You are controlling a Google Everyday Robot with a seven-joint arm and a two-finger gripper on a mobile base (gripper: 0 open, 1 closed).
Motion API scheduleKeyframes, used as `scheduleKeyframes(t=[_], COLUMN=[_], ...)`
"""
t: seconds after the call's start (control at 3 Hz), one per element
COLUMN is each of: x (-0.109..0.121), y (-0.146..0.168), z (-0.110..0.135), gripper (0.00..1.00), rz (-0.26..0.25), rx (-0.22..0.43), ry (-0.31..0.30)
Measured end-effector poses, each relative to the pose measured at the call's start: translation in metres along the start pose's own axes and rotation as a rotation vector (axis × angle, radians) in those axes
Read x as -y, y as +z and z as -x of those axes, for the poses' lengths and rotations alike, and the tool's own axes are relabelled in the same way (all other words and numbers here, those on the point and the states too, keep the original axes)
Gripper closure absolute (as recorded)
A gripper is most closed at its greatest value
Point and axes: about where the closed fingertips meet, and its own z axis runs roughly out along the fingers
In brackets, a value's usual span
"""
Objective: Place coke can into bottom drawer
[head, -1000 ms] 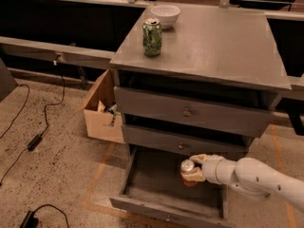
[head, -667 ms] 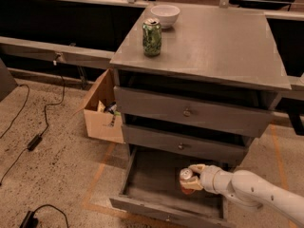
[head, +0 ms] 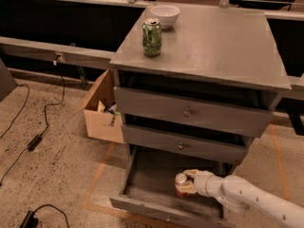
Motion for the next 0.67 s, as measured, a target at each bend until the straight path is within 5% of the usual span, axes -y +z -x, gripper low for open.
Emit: scheduleKeyframes(t=[0.67], x=[0.005], y=[0.068], z=[-0.039], gripper=[1.00], rz=[0.050], rx=[-0.002], ry=[0.013])
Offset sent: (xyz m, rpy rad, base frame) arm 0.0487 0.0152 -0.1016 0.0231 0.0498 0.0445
